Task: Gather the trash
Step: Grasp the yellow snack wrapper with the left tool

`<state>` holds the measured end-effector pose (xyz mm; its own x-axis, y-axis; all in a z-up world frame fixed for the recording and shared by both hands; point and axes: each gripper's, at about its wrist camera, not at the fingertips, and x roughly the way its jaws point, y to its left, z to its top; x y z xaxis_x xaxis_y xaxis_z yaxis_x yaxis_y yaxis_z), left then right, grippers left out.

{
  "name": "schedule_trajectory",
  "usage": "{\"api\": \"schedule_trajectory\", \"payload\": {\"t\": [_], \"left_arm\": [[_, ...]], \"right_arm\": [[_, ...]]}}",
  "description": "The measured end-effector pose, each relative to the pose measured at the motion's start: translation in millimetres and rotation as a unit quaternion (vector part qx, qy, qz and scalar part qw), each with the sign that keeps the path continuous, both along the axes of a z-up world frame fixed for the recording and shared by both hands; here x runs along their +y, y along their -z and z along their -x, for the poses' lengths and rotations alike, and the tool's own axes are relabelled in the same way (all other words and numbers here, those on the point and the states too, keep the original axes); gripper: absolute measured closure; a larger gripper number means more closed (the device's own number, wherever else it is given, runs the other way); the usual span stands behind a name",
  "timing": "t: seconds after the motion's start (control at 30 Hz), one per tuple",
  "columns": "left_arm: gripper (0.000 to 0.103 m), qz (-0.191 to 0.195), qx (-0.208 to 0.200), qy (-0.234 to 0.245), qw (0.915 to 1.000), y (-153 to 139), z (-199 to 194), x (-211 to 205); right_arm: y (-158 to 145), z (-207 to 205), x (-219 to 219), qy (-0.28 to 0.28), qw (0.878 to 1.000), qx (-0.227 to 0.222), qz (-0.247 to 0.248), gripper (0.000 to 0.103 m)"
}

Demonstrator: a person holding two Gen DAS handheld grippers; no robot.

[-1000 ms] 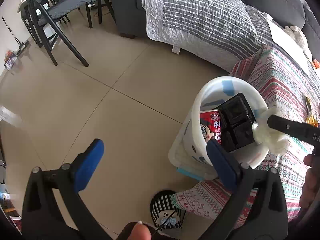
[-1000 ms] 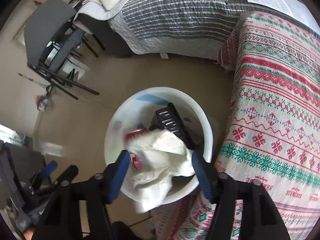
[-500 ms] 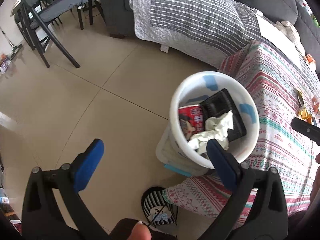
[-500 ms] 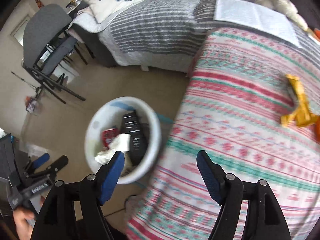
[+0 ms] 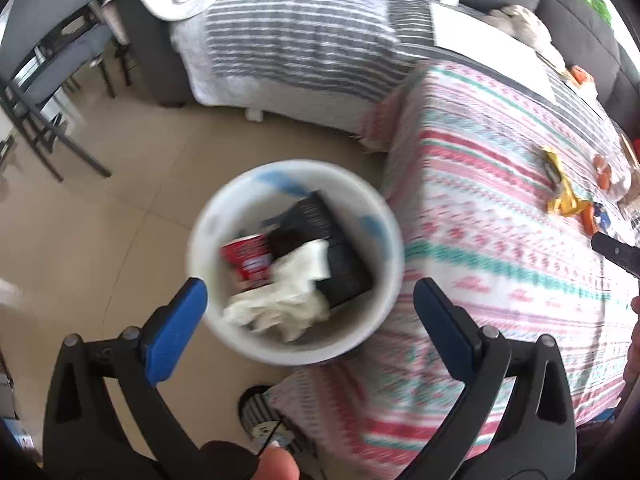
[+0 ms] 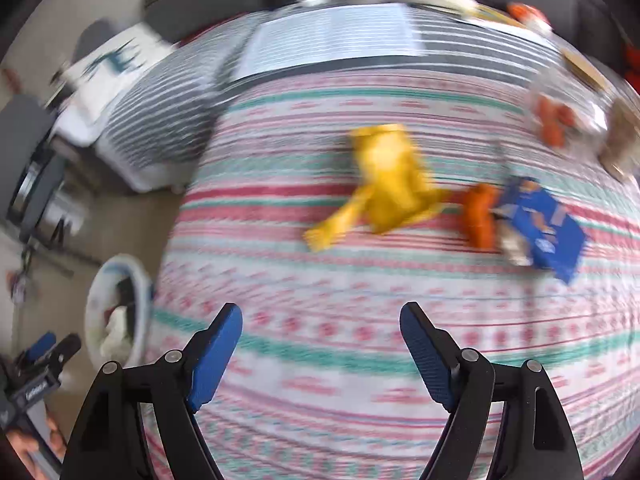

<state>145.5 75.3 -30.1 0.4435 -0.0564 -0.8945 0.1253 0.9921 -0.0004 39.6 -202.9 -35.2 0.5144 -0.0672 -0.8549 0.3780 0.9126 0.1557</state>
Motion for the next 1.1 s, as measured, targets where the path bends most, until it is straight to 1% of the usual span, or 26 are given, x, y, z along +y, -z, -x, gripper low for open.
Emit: {"api": "schedule_trajectory", "payload": {"t": [0.1, 0.23, 0.37, 0.5, 0.6, 0.73, 0.83, 1.0, 1.03, 1.1], "left_arm": [[0.001, 0.002, -0.002, 0.018, 0.9998, -3.4, -3.7, -32.3], [0.001, 0.007, -0.001, 0.042, 0.9991, -3.5, -9.5, -81.4], [0.001, 0.014, 0.005, 0.074, 0.9972, -0.1, -13.6, -135.6], [0.001, 0.013, 0.010, 0.101, 0.9947, 6.0, -18.5, -185.7], [0.001, 0.020, 0.013, 0.112, 0.9934, 10.3, -23.6, -219.2], [0.001, 0.038, 0.012, 0.107, 0.9935, 15.6, -33.3, -251.2], [0.001, 0.054, 0.013, 0.101, 0.9933, 21.9, -38.1, -269.7], [0.001, 0.061, 0.001, 0.094, 0.9937, 35.1, -44.0, -295.3], [0.002, 0.062, -0.002, 0.090, 0.9940, 37.5, -45.8, -299.1], [0.012, 0.073, 0.000, 0.087, 0.9935, 43.1, -50.3, -307.3]], "right_arm": [[-7.4, 12.2, -45.9, 0.039, 0.999, -0.005, 0.013, 0.019], [-10.1, 31.7, -101.2, 0.084, 0.996, 0.003, 0.035, 0.018], [-3.3, 48.6, -141.0, 0.116, 0.993, 0.011, 0.024, 0.018], [3.6, 54.9, -158.4, 0.122, 0.992, 0.025, 0.034, 0.018], [6.2, 58.0, -165.8, 0.117, 0.992, 0.029, 0.033, 0.018], [6.0, 61.1, -179.0, 0.115, 0.992, 0.030, 0.033, 0.018], [9.0, 65.0, -190.5, 0.119, 0.992, 0.030, 0.024, 0.018], [11.0, 71.9, -206.8, 0.120, 0.992, 0.024, 0.018, 0.018], [11.5, 73.5, -210.4, 0.120, 0.993, 0.020, 0.014, 0.018], [12.0, 75.6, -215.1, 0.118, 0.993, 0.012, 0.004, 0.018]]}}
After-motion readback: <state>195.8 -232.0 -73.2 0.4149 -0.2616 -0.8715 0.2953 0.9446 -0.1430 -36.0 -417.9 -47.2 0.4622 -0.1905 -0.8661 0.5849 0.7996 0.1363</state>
